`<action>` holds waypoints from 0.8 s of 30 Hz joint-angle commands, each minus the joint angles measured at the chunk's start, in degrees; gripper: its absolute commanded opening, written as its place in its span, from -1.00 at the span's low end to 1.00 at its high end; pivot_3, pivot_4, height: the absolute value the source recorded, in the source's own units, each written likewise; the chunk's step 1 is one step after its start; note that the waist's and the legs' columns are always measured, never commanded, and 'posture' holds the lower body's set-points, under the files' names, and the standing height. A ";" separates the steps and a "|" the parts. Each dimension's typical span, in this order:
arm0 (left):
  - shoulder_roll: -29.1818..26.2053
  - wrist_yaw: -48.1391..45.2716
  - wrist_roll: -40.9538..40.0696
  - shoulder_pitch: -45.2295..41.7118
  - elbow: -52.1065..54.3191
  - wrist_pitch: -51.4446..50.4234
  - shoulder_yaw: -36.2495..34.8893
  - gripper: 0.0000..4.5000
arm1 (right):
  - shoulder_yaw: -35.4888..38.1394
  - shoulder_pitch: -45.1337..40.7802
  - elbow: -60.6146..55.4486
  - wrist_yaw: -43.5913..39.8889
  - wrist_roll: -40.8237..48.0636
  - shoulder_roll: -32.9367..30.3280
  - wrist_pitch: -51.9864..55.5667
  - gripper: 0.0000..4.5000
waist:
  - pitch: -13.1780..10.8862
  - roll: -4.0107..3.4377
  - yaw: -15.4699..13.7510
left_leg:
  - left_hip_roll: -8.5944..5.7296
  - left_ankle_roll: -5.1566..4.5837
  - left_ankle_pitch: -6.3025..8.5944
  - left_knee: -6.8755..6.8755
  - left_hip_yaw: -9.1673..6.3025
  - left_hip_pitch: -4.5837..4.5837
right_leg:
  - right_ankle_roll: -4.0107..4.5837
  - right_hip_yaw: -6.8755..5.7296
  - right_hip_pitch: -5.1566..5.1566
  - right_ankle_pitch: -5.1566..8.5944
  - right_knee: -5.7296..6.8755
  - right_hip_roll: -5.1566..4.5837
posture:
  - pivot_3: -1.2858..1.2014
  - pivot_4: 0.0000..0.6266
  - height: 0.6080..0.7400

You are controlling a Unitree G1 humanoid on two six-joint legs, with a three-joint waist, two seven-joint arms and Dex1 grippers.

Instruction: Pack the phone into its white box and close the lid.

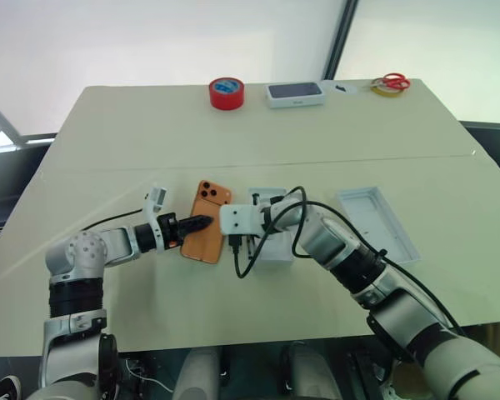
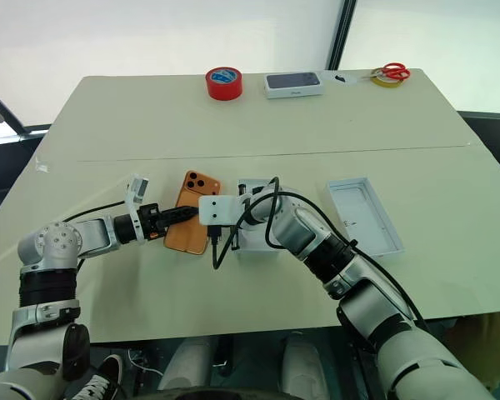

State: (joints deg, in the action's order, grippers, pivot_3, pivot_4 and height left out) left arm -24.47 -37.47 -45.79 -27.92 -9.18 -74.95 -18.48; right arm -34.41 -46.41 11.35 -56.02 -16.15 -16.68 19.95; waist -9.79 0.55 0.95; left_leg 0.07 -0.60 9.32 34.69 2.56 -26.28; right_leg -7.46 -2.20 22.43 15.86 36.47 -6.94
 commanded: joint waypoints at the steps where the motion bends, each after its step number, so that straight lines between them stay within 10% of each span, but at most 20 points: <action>1: 0.17 1.40 0.46 2.09 1.00 0.43 0.62 -0.99 | 5.28 -0.77 -1.93 2.79 3.21 1.65 -2.27 -1.00 | 0.00 0.00 0.06 | 0.00 0.00 0.00 -0.03 0.00 -0.01 | 0.00 0.00 0.00 0.00 -0.04 0.00 | 0.03 -0.52 1.00; 7: 2.88 3.25 -2.30 3.73 2.90 5.50 -5.62 -0.99 | 15.35 0.65 -4.63 0.10 15.58 4.02 0.66 -1.00 | -0.01 0.01 -0.04 | 0.03 0.08 -0.05 -0.21 0.03 0.00 | 0.04 0.03 0.03 -0.04 -0.11 -0.13 | 0.03 -0.52 1.00; 14: 6.19 7.05 -9.05 2.69 2.01 3.85 -11.08 -1.00 | 17.16 9.83 -14.75 -9.88 20.91 -8.04 -6.59 0.33 | -0.05 0.09 -0.31 | -0.10 0.05 -0.04 -0.28 0.04 -0.10 | 0.12 0.01 0.05 -0.08 -0.34 -0.28 | 0.03 -0.52 1.00; 24: 7.71 10.34 -11.50 3.44 8.51 3.75 -9.31 -1.00 | 17.21 23.27 -21.87 -14.31 20.68 -20.37 -13.74 0.33 | -0.10 0.16 -0.30 | 0.21 0.09 -0.09 -0.29 0.17 -0.14 | 0.16 0.01 -0.07 -0.08 -0.34 0.04 | 0.03 -0.52 1.00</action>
State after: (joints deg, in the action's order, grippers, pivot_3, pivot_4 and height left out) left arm -16.03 -26.28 -55.43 -24.36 -3.80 -71.92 -28.22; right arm -17.92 -22.98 -9.25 -71.09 5.25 -36.12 8.55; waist -9.89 0.71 0.65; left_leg 0.29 -0.51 9.23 34.42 2.74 -26.43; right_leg -7.25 -2.19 22.36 15.80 36.12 -6.90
